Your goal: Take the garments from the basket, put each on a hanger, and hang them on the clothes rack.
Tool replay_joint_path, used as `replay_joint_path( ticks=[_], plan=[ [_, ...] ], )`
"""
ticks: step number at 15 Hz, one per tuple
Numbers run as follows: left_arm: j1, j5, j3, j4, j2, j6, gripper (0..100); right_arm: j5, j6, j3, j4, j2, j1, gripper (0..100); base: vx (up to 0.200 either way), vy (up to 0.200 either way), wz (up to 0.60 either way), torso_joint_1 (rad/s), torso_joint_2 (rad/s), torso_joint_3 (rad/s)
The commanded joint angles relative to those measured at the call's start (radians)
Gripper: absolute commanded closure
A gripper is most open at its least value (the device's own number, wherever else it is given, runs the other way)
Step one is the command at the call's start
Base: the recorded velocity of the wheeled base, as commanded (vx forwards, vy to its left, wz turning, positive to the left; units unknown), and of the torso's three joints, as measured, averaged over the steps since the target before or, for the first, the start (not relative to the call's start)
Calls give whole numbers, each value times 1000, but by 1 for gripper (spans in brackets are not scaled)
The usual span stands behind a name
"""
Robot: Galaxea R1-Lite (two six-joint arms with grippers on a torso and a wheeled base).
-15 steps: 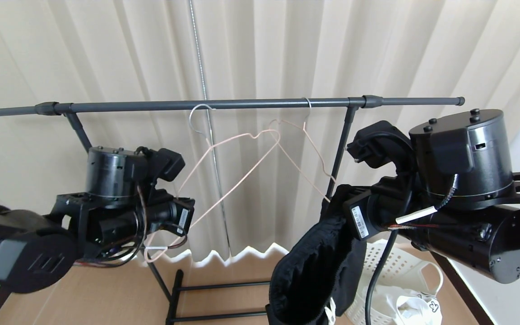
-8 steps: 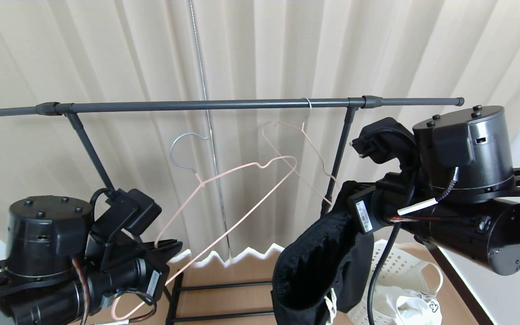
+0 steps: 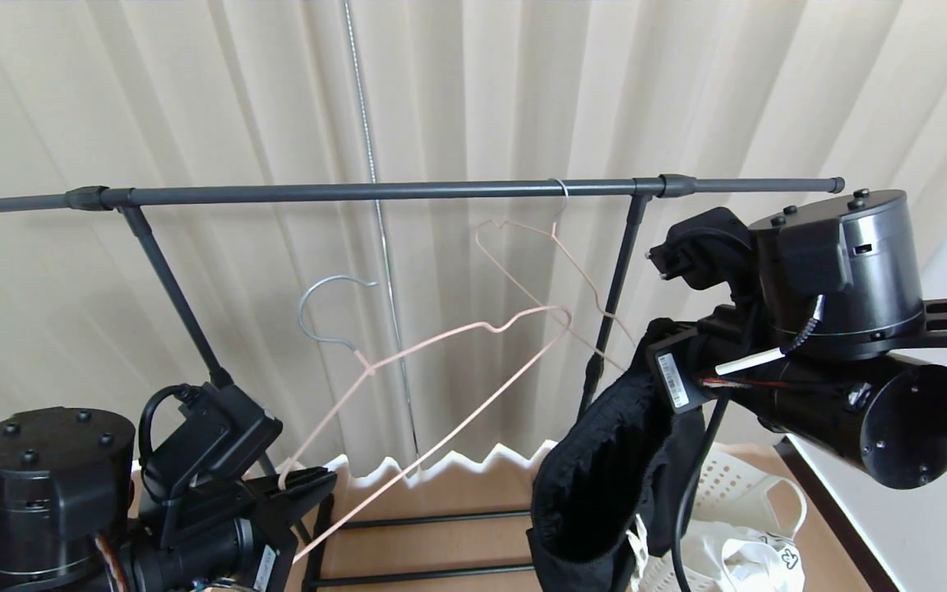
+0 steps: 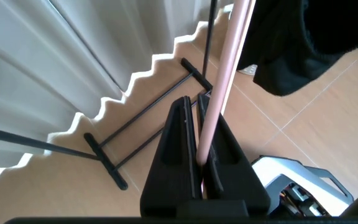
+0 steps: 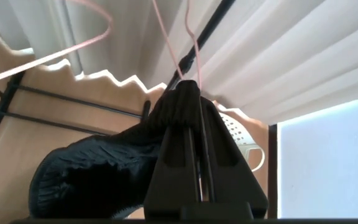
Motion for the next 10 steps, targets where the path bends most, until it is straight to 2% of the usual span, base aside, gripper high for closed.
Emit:
replay_joint_path(
  ticks=[1,4,7,10],
  plan=[
    [-10,-15,27,-20,27,1,100,-12,0,-7,0,11,-20,100,0,0,0,0,0,0],
    [-54,-25,66,-49,22,3,100,-12,-2,-7,0,11,-20,100,0,0,0,0,0,0],
    [-82,-27,142,-135,29,3,100,-14,-8,-10,0,23,-23,100,0,0,0,0,0,0],
    [-90,-27,163,-167,19,3,100,-14,-8,-14,-32,65,-46,100,0,0,0,0,0,0]
  ],
)
